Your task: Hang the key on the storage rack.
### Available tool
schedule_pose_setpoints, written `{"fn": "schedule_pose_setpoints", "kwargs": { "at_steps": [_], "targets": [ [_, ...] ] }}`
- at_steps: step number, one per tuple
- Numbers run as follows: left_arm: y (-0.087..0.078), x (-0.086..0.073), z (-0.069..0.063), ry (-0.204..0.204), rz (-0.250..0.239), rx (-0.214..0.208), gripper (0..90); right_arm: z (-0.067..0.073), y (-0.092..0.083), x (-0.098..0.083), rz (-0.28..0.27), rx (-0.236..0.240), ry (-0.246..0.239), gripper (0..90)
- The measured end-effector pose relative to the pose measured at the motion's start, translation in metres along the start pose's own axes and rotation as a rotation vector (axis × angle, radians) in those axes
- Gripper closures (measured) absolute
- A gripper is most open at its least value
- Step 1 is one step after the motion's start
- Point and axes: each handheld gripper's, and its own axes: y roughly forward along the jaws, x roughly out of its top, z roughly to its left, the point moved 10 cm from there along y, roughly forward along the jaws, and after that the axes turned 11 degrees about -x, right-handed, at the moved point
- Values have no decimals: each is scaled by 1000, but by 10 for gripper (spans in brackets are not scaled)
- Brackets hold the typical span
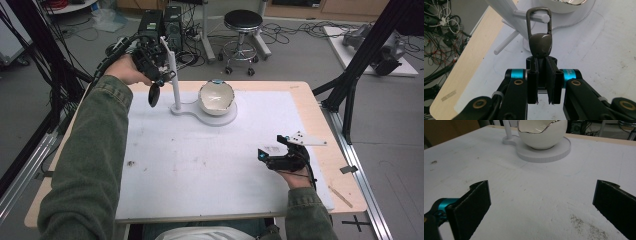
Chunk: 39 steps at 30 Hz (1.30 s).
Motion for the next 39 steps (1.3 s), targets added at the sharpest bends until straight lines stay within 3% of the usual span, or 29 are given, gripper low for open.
{"fn": "schedule_pose_setpoints", "kwargs": {
  "at_steps": [2,5,10,12,14,20,24,27,29,39],
  "targets": [
    [0,0,-1,5,4,8,796,0,1,0,0,-3,-9,5],
    [-2,1,-6,-7,-2,-10,687,1,1,-1,4,0,-2,5],
    [-4,1,-13,-10,-6,-32,402,3,1,-1,4,5,-5,5],
    [-5,-2,-12,-20,9,-7,289,2,1,-1,4,1,-12,5],
    [-5,-5,-10,-37,24,20,241,3,0,0,2,4,-9,5],
    [-10,-4,-19,-50,1,-45,105,3,-1,0,2,5,-4,5],
    [-18,-6,-24,-43,-16,-28,65,3,-1,0,1,6,-6,4],
    [-23,-7,-29,-63,-95,-57,65,3,-1,0,0,7,-7,5],
    [-24,-15,-28,-57,-86,-27,65,3,-1,0,2,6,-7,5],
    [-27,-43,-35,-63,-157,-24,65,7,0,1,3,8,-17,5]
  ]
}}
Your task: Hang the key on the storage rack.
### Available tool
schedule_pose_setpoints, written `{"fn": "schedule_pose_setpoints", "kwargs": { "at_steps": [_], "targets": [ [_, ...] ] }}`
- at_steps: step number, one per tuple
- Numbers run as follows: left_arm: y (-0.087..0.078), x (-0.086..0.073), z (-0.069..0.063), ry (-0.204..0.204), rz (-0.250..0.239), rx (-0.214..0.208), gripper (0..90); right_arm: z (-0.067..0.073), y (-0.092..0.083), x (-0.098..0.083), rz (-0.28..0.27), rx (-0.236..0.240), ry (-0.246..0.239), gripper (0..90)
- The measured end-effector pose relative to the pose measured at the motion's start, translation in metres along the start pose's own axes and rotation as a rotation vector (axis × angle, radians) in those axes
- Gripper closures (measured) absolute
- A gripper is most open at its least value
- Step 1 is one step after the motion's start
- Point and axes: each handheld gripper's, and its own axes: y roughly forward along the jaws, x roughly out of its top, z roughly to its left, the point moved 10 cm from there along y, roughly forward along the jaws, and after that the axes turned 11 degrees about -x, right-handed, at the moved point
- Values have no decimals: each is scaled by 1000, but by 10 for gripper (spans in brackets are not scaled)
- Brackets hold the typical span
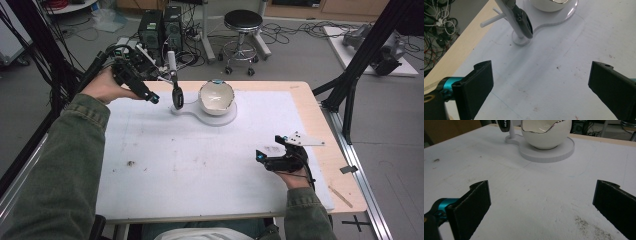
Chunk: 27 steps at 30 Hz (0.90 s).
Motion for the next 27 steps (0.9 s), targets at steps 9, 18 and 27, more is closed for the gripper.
{"fn": "schedule_pose_setpoints", "kwargs": {
  "at_steps": [9,18,27],
  "targets": [
    [-10,-18,-11,34,-55,12,65,0,0,-1,3,-3,-4,5],
    [-12,-55,-13,1,-112,22,65,0,-1,-1,4,-2,-1,5],
    [3,-97,-18,-19,-147,8,65,0,1,-2,10,1,3,4]
  ]
}}
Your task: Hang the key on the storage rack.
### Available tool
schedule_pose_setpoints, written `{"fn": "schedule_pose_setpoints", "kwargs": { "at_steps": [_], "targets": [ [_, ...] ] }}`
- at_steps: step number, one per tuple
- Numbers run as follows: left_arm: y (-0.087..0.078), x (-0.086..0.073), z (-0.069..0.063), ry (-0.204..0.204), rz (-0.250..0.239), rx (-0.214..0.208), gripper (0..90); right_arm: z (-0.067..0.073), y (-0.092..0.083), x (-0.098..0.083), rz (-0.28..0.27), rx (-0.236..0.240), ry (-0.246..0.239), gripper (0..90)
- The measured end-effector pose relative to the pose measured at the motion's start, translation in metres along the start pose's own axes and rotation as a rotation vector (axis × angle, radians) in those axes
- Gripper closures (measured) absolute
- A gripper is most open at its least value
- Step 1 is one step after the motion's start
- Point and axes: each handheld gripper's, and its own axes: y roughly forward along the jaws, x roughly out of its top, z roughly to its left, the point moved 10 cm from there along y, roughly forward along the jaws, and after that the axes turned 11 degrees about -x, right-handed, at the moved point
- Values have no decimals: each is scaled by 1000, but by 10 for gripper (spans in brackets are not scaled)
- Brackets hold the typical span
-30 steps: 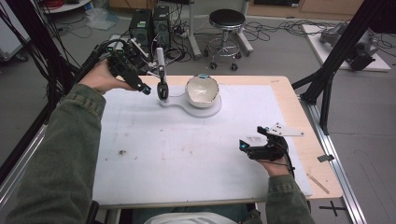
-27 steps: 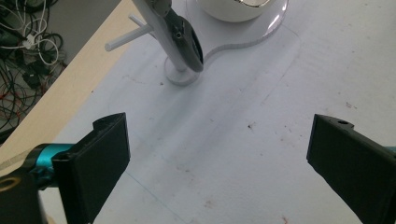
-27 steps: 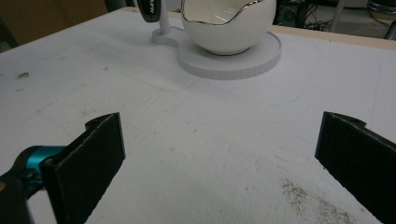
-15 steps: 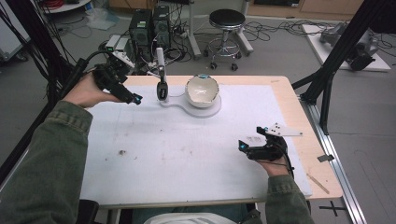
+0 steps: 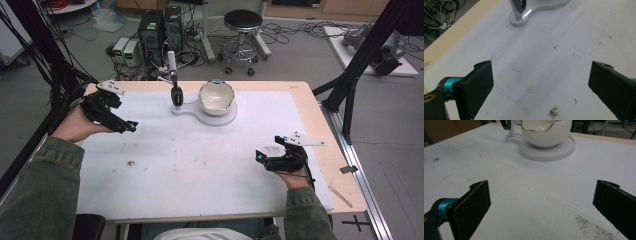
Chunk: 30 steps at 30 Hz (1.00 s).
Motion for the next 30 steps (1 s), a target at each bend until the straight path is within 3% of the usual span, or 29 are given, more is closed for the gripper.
{"fn": "schedule_pose_setpoints", "kwargs": {
  "at_steps": [5,15,26,30],
  "targets": [
    [11,-24,-3,-24,20,-14,65,0,0,0,0,0,-2,5],
    [20,-46,-11,-39,-26,-28,65,2,1,-2,9,4,-3,5],
    [19,-72,-10,-98,-127,-5,65,1,1,-2,9,-2,-8,5],
    [19,-84,-11,-94,-153,15,65,1,1,-3,13,-3,-6,5]
  ]
}}
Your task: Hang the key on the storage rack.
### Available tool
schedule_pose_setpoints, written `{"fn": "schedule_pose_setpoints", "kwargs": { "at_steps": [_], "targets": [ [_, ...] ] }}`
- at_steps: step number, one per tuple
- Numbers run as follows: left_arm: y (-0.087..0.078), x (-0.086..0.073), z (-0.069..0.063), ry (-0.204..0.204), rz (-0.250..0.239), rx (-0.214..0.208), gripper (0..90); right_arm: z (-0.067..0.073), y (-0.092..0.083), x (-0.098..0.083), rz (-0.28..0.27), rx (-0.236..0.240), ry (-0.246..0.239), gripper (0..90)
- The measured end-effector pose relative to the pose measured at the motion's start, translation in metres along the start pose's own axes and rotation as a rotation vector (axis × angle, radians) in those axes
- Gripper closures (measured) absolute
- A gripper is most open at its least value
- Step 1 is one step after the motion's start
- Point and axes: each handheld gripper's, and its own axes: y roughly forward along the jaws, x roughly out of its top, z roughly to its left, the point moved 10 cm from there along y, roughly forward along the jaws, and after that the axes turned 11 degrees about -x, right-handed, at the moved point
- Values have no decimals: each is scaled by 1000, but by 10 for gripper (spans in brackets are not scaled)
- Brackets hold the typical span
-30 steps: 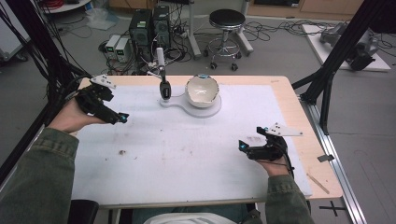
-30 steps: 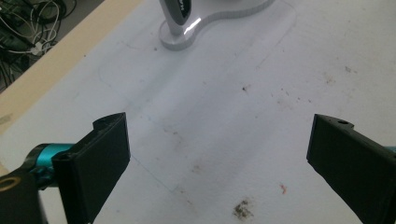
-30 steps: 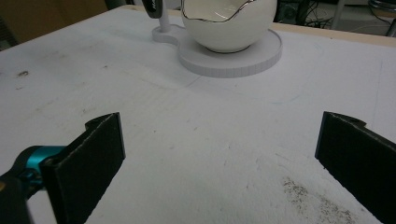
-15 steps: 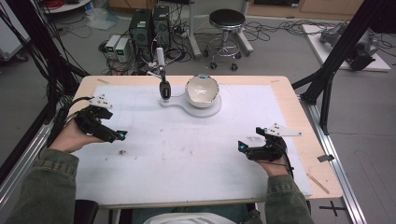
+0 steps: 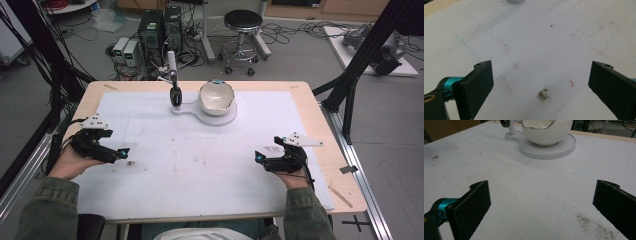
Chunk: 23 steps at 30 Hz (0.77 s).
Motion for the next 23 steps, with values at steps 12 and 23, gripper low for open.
{"fn": "schedule_pose_setpoints", "kwargs": {
  "at_steps": [12,23],
  "targets": [
    [6,-50,-5,1,-47,19,65,1,1,-1,8,2,-8,5],
    [21,-60,-7,-14,-18,42,65,3,2,-4,23,6,-21,5]
  ]
}}
